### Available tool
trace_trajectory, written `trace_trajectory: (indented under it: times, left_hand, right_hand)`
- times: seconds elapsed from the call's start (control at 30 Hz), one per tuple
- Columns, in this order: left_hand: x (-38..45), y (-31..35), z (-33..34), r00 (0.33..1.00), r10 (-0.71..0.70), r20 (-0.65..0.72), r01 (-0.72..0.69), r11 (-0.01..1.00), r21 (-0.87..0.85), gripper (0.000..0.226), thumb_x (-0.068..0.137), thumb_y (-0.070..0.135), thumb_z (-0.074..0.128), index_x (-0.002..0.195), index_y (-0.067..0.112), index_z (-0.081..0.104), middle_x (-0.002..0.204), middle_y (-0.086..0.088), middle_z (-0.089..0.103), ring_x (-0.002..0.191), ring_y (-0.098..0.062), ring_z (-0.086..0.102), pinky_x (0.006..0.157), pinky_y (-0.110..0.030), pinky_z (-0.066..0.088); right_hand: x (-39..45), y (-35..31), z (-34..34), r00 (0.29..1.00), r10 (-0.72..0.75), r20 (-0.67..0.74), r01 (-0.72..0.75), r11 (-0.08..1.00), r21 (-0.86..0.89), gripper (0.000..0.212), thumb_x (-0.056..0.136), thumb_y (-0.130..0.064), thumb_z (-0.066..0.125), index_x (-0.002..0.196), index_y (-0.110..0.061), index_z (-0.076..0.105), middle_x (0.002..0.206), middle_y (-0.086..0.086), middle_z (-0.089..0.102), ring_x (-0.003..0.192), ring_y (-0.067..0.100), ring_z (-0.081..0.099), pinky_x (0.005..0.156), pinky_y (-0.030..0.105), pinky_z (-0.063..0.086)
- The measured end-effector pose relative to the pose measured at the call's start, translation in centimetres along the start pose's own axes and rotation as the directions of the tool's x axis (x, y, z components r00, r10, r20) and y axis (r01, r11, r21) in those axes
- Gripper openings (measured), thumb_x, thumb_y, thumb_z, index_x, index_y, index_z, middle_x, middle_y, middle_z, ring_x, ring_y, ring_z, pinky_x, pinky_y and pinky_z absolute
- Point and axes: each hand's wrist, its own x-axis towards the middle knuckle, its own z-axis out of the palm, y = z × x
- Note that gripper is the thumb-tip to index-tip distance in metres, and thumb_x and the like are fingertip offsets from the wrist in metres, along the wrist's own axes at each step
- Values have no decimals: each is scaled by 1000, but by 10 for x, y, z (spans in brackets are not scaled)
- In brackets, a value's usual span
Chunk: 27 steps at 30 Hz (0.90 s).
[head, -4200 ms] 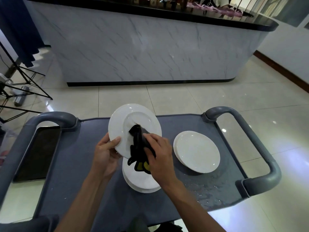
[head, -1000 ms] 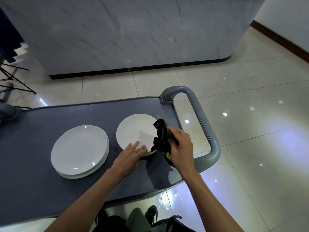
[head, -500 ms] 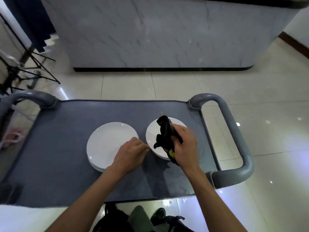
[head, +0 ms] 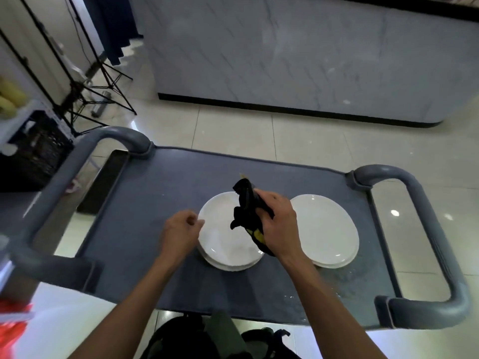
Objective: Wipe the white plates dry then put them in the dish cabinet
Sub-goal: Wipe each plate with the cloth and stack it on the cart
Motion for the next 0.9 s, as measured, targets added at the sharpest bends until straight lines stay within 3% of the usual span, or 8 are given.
trace_trajectory:
  times: [0.2, 0.47, 0.6, 0.77, 0.9]
  left_hand:
    - [12, 1, 2, 996, -68, 62, 70, 997, -28, 26, 75, 45, 79, 81, 29, 60, 80, 15, 65, 78, -10, 63, 72, -33, 52]
    - [22, 2, 4, 987, -78, 140, 80, 997, -6, 23, 75, 35, 81, 87, 28, 62, 81, 13, 63, 80, -13, 62, 71, -32, 51]
    - [27, 4, 3, 977, -99, 191, 103, 995, -13, 21, 75, 30, 80, 80, 28, 60, 79, 11, 63, 78, -14, 62, 62, -28, 45]
    - [36, 14, -4, 948, -137, 286, 174, 979, -109, 13, 74, 20, 75, 75, 20, 62, 74, 2, 68, 72, -18, 65, 60, -31, 51]
    - [36, 22, -12, 921, -154, 357, 254, 933, -255, 13, 83, 15, 70, 84, 13, 56, 85, -8, 69, 69, -22, 66, 44, -27, 50]
  right_hand:
    - [3, -3, 30, 994, 51, 93, -50, 999, -6, 44, 89, 2, 60, 127, -20, 67, 118, -2, 68, 110, 23, 60, 95, 40, 48]
    - [2, -5, 48, 995, 73, 72, -70, 997, -36, 44, 88, -2, 63, 128, -20, 67, 123, -4, 67, 115, 20, 59, 99, 40, 47]
    - [1, -5, 52, 996, 67, 57, -65, 997, -42, 42, 87, -2, 64, 126, -19, 68, 121, -3, 69, 115, 20, 60, 99, 41, 47]
    - [-4, -3, 52, 992, 115, 42, -115, 993, 4, 43, 88, -3, 63, 126, -23, 68, 120, -7, 69, 115, 18, 59, 100, 42, 47]
    - [-7, -5, 52, 993, 122, 6, -122, 992, 36, 43, 89, -5, 64, 126, -25, 67, 119, -10, 69, 113, 13, 59, 100, 40, 48]
